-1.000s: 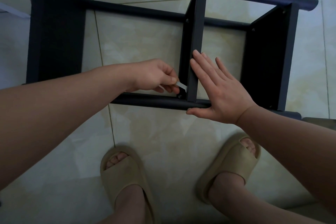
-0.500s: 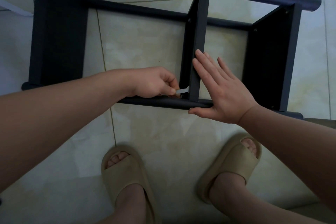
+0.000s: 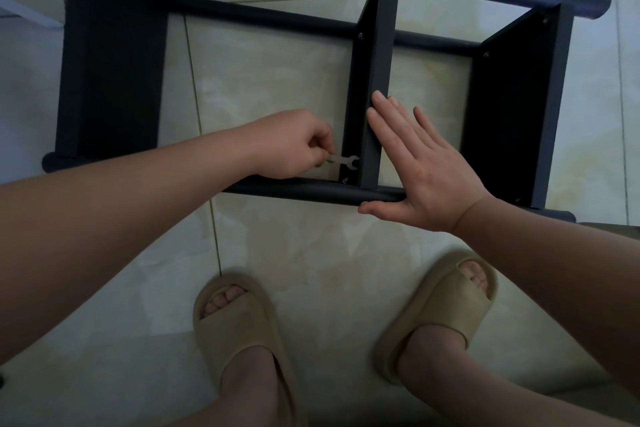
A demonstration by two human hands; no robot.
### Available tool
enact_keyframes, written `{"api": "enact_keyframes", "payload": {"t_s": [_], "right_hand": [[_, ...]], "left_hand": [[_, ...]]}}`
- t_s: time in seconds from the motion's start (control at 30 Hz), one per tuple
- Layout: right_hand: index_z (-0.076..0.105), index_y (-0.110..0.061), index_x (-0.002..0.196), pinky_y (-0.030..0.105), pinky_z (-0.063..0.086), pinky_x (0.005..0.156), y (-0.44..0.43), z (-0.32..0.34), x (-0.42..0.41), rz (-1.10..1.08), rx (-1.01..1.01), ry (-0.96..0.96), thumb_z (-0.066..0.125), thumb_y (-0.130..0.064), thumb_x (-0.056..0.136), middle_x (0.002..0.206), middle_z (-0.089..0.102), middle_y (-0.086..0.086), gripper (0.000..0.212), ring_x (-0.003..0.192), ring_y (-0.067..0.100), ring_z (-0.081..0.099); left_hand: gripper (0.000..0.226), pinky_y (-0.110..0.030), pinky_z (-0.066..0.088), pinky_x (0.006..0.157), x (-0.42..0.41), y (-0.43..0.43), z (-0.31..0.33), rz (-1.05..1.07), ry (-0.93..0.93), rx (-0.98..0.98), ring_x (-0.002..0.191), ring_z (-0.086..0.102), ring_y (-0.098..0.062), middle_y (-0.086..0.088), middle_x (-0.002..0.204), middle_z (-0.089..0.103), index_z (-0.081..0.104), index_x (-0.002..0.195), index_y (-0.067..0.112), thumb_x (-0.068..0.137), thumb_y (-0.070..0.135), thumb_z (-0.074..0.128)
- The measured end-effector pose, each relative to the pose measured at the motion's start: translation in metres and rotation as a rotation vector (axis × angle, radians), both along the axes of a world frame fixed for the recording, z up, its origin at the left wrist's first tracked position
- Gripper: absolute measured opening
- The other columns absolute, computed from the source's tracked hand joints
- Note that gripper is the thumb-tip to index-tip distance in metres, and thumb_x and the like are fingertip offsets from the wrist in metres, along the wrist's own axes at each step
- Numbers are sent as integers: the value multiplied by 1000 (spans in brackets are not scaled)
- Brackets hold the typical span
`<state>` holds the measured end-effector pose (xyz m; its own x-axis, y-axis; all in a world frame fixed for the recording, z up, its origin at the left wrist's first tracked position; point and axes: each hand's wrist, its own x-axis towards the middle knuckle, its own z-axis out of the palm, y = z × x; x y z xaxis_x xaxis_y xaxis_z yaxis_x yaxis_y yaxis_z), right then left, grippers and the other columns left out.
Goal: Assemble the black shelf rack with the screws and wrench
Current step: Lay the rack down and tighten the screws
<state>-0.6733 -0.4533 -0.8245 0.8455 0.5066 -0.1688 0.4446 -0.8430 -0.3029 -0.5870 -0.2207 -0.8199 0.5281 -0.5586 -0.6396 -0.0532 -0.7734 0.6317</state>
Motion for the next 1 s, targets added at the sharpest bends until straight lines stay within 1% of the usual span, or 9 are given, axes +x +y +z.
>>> {"api": "enact_keyframes", "payload": {"t_s": [0.1, 0.2, 0.23, 0.3, 0.37, 0.43, 0.6, 0.8, 1.0], "right_hand": [[12, -3, 161, 52, 12, 127, 0, 0, 0, 0, 2, -5, 46, -78, 88, 170, 4, 14, 111, 157, 29, 4], [13, -3, 161, 53, 13, 126, 0, -1, 0, -1, 9, -6, 46, -78, 88, 170, 4, 14, 110, 157, 29, 4], [13, -2, 161, 53, 14, 126, 0, -1, 0, 1, 10, -9, 46, -78, 88, 170, 4, 14, 110, 157, 29, 5], [14, -2, 161, 54, 14, 126, 0, -1, 0, 1, 12, -11, 47, -78, 88, 169, 5, 14, 110, 157, 29, 6], [14, -2, 161, 54, 15, 126, 0, -1, 0, 0, 14, -8, 46, -78, 88, 169, 5, 14, 110, 157, 30, 6], [14, -2, 161, 54, 15, 126, 0, -1, 0, -1, 16, -5, 47, -78, 87, 169, 5, 14, 111, 157, 30, 6], [14, -2, 161, 55, 16, 125, 1, 0, 0, -4, 12, -5, 47, -78, 87, 169, 6, 14, 111, 157, 30, 7], [15, -1, 160, 54, 15, 126, 1, 2, 0, -6, 12, -2, 48, -77, 87, 169, 6, 15, 110, 157, 30, 7], [15, -1, 160, 54, 15, 126, 2, 3, 1, -8, 9, 6, 48, -77, 87, 169, 6, 15, 111, 157, 30, 7]], "left_hand": [[11, -16, 44, 71, 3, -3, 2, -21, -79, -31, 85, 60, -3, 13, 92, 66, 71, 101, 26, 96, 24, 62], [10, -2, 42, 67, 2, -8, 6, 94, 46, -135, 77, 60, 10, 17, 87, 67, 70, 91, 30, 95, 21, 66], [12, -3, 43, 67, 1, -10, 6, 163, 110, -175, 73, 60, 12, 16, 85, 67, 69, 88, 30, 94, 19, 66], [12, -14, 51, 73, -2, -14, 6, 309, 252, -223, 76, 63, 6, 11, 84, 69, 70, 87, 27, 94, 18, 66], [7, -25, 54, 77, -4, -17, 5, 445, 400, -226, 82, 68, -4, 6, 85, 71, 70, 89, 23, 95, 21, 66], [5, -28, 52, 76, -5, -21, 2, 559, 503, -219, 82, 71, -10, 4, 83, 73, 67, 92, 20, 95, 24, 67], [5, -31, 48, 79, -4, -27, -4, 661, 446, -155, 76, 71, -8, 8, 73, 73, 68, 95, 22, 95, 27, 66], [13, -30, 50, 79, 1, -30, 0, 761, 491, -183, 79, 73, -7, 7, 78, 76, 68, 104, 20, 95, 28, 67], [15, -31, 48, 77, 5, -30, 3, 760, 584, -183, 85, 73, -10, 6, 87, 78, 68, 100, 21, 100, 30, 56]]}}
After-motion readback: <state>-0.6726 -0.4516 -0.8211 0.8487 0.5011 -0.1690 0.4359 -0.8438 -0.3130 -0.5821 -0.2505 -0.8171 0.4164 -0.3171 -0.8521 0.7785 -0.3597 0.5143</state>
